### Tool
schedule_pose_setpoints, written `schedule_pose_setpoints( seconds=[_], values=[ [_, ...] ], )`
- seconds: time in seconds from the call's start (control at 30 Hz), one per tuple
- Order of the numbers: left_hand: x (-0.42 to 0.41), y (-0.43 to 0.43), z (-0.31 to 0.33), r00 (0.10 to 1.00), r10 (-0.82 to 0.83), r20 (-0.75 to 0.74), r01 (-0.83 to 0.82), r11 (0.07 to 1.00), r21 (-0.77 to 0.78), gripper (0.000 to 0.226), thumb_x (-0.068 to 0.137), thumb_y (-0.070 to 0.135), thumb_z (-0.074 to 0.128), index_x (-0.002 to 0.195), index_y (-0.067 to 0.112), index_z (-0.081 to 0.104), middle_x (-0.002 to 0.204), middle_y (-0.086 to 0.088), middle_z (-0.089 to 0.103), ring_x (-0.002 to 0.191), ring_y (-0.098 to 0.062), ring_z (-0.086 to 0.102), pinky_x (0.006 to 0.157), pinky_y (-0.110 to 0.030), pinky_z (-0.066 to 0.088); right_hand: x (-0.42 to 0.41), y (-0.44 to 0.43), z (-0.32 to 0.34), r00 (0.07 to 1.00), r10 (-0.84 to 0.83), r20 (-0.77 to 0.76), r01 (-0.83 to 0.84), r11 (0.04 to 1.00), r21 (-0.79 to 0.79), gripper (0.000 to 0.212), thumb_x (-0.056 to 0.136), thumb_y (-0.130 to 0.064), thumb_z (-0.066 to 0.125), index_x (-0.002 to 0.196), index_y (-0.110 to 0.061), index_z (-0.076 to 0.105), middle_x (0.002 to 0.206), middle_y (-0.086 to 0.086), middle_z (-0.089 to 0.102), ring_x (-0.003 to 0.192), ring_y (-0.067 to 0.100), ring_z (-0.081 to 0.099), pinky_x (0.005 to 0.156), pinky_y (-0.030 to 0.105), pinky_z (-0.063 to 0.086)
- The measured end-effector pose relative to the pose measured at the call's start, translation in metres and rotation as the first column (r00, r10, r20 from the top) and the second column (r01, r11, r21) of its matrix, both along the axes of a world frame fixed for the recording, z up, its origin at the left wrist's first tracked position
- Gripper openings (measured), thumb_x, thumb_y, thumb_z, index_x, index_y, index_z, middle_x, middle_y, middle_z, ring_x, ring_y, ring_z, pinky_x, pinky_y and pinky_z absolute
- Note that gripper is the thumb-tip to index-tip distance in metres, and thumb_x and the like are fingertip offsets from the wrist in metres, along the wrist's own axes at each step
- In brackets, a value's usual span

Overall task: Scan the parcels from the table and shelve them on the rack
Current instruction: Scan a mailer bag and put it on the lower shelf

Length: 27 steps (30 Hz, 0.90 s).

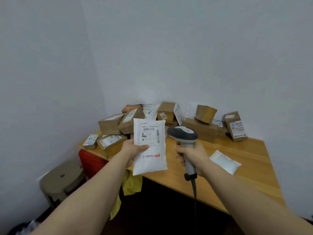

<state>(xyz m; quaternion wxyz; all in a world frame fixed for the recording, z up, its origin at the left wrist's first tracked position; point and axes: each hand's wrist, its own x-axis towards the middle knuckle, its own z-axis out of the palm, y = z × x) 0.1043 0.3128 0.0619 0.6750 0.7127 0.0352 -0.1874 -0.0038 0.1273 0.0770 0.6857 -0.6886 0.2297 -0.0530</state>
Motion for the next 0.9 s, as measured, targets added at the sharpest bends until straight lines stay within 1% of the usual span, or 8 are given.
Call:
schedule_pose_setpoints(
  seconds=[0.1,0.2,0.27,0.4,0.5,0.67,0.73,0.9],
  values=[
    [-0.012,0.015,-0.005,0.993,0.116,0.017,-0.116,0.993,0.007,0.021,0.079,-0.008,0.070,0.093,0.007,0.064,0.111,-0.017,0.068,0.086,-0.030,0.065,0.071,-0.040,0.053,-0.009,0.021,0.003,0.987,0.149,-0.052,-0.150,0.989,-0.002,0.013,0.081,-0.006,0.072,0.083,-0.007,0.059,0.051,0.006,0.056,0.041,0.015,0.045,0.042,0.024,0.040],
    [-0.023,0.028,-0.007,0.982,0.187,0.023,-0.188,0.982,0.007,0.023,0.080,-0.009,0.069,0.098,0.004,0.064,0.111,-0.018,0.067,0.081,-0.029,0.064,0.062,-0.036,0.052,-0.013,0.041,0.003,0.971,0.236,-0.048,-0.237,0.972,0.000,0.018,0.079,-0.003,0.072,0.073,-0.009,0.056,0.048,0.006,0.050,0.039,0.015,0.040,0.042,0.022,0.037],
    [-0.029,0.036,-0.009,0.976,0.216,0.022,-0.216,0.976,0.007,0.025,0.080,-0.009,0.068,0.102,0.002,0.064,0.111,-0.019,0.067,0.081,-0.030,0.063,0.062,-0.036,0.051,-0.015,0.050,0.003,0.961,0.274,-0.037,-0.274,0.962,-0.007,0.022,0.079,-0.001,0.071,0.067,-0.010,0.054,0.047,0.006,0.048,0.038,0.016,0.038,0.043,0.022,0.035],
    [-0.038,0.053,-0.010,0.963,0.269,0.020,-0.269,0.963,0.027,0.022,0.080,-0.009,0.069,0.095,0.005,0.062,0.111,-0.018,0.067,0.085,-0.031,0.063,0.072,-0.041,0.051,-0.016,0.063,0.006,0.954,0.297,-0.033,-0.298,0.955,-0.009,0.022,0.079,-0.001,0.071,0.069,-0.008,0.053,0.048,0.007,0.048,0.037,0.016,0.039,0.041,0.021,0.035],
    [-0.042,0.064,-0.011,0.952,0.304,0.026,-0.304,0.952,0.036,0.023,0.080,-0.009,0.069,0.095,0.007,0.063,0.111,-0.018,0.067,0.084,-0.030,0.063,0.071,-0.039,0.052,-0.017,0.074,0.008,0.949,0.315,-0.027,-0.315,0.949,0.000,0.021,0.079,0.000,0.071,0.070,-0.006,0.053,0.048,0.007,0.048,0.036,0.015,0.039,0.040,0.021,0.036],
    [-0.047,0.083,-0.014,0.944,0.331,0.010,-0.331,0.942,0.049,0.029,0.079,-0.008,0.071,0.105,0.003,0.065,0.112,-0.017,0.067,0.085,-0.030,0.064,0.070,-0.040,0.053,-0.020,0.091,0.009,0.934,0.355,-0.030,-0.355,0.935,0.013,0.022,0.079,0.001,0.071,0.067,-0.005,0.053,0.047,0.007,0.048,0.036,0.015,0.039,0.041,0.020,0.036],
    [-0.049,0.090,-0.015,0.941,0.339,0.007,-0.339,0.939,0.059,0.030,0.078,-0.007,0.072,0.105,0.003,0.065,0.111,-0.016,0.068,0.085,-0.030,0.065,0.067,-0.039,0.053,-0.021,0.097,0.008,0.932,0.361,-0.034,-0.360,0.933,0.022,0.023,0.079,-0.001,0.072,0.066,-0.005,0.053,0.047,0.007,0.048,0.036,0.015,0.039,0.041,0.021,0.036],
    [-0.055,0.111,-0.016,0.928,0.372,-0.003,-0.371,0.926,0.066,0.027,0.078,-0.004,0.073,0.101,0.006,0.064,0.110,-0.015,0.068,0.089,-0.032,0.066,0.071,-0.044,0.055,-0.021,0.118,0.009,0.928,0.368,-0.064,-0.367,0.930,0.025,0.023,0.079,-0.003,0.073,0.064,-0.006,0.055,0.047,0.005,0.050,0.038,0.015,0.040,0.043,0.022,0.038]
  ],
)
